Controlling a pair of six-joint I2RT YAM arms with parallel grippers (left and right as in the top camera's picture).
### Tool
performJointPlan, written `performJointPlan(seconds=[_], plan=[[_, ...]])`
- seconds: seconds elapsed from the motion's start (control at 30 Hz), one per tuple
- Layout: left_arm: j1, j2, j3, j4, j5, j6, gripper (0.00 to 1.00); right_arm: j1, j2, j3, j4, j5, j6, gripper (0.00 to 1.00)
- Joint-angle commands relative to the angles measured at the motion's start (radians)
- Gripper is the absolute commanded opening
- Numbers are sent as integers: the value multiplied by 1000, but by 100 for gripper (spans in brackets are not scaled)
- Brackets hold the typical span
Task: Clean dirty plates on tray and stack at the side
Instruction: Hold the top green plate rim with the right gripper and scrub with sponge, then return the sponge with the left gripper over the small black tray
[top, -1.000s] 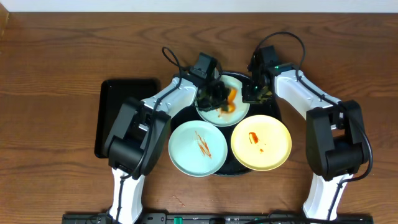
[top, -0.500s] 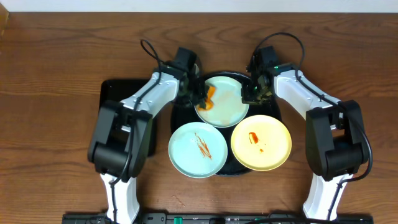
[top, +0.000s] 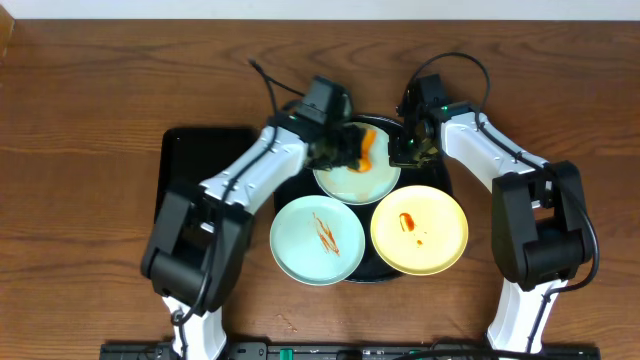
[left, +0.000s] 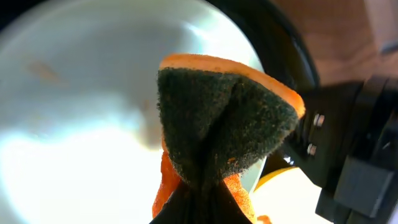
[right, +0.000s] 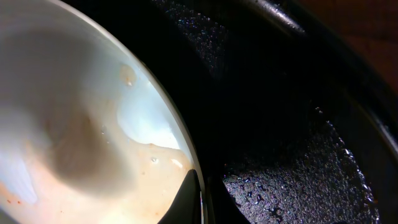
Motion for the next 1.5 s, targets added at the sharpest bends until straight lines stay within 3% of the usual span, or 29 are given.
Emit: performJointPlan(seconds=[0.0, 0.37, 0.53, 0.67, 0.93, 1.07, 1.47], plan=[[-13, 15, -14, 1, -69, -35, 7, 6, 17, 1, -16, 32, 12, 1], [-12, 103, -14, 3, -100, -14, 8, 6, 17, 1, -23, 32, 13, 1], [0, 98, -13, -95, -293, 24, 7, 6, 17, 1, -26, 32, 13, 1], [47, 84, -7, -155, -334, 28, 8, 6, 17, 1, -27, 32, 13, 1], [95, -20, 28, -181, -259, 149, 7, 6, 17, 1, -29, 32, 13, 1], [100, -108, 28, -202, -254, 151, 7, 6, 17, 1, -28, 32, 13, 1], [295, -204, 19, -471, -384, 151, 7, 6, 17, 1, -27, 32, 2, 1]])
